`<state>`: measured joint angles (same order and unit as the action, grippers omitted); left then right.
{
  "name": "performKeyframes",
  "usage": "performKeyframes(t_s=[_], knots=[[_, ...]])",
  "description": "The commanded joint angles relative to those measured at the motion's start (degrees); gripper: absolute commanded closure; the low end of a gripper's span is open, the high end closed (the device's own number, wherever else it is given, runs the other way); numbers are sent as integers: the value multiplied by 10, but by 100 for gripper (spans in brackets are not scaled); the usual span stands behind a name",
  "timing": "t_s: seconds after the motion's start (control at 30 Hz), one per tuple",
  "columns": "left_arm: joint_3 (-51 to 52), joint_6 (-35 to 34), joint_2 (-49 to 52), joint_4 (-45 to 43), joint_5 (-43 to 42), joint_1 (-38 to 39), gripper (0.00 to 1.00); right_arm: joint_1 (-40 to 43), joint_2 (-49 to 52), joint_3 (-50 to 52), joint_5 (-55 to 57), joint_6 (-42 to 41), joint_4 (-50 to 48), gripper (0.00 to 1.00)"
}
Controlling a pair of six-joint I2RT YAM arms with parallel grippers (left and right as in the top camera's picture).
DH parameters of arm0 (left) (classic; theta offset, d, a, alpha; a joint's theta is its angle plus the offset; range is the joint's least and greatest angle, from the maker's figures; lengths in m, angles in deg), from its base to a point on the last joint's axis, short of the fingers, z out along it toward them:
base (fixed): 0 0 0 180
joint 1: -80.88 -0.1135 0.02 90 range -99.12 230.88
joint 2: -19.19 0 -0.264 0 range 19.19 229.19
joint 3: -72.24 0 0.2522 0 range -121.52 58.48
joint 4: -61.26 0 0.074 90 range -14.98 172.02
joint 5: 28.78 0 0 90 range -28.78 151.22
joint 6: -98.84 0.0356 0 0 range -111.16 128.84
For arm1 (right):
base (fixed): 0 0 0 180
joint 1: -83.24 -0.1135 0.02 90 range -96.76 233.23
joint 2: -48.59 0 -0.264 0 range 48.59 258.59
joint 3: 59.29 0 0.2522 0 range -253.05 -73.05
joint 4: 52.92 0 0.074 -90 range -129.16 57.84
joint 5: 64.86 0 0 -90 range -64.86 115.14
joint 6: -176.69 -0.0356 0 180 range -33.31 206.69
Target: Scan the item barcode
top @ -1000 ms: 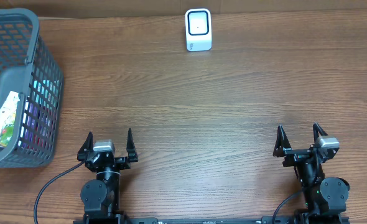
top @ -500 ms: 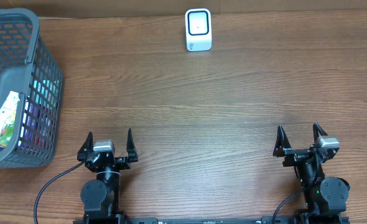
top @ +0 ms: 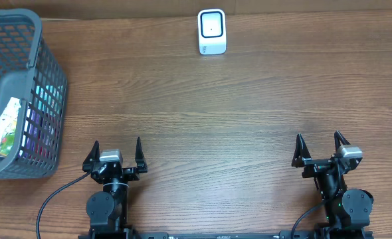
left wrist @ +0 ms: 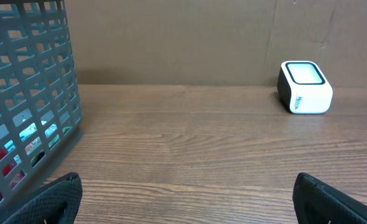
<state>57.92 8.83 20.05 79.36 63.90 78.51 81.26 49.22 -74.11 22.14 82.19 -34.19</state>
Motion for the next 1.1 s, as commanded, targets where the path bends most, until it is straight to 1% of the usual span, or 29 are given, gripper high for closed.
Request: performKeyframes(t_s=[0.0,0.97,1.07], knots=[[3,7,-6,-1,5,-3,0,-2,-5,6,-1,-2,-3,0],[3,7,-6,-1,5,-3,0,-2,-5,6,0,-1,-3,0],[3,7,-6,-2,5,-3,0,-2,-5,6,36,1,-3,0]])
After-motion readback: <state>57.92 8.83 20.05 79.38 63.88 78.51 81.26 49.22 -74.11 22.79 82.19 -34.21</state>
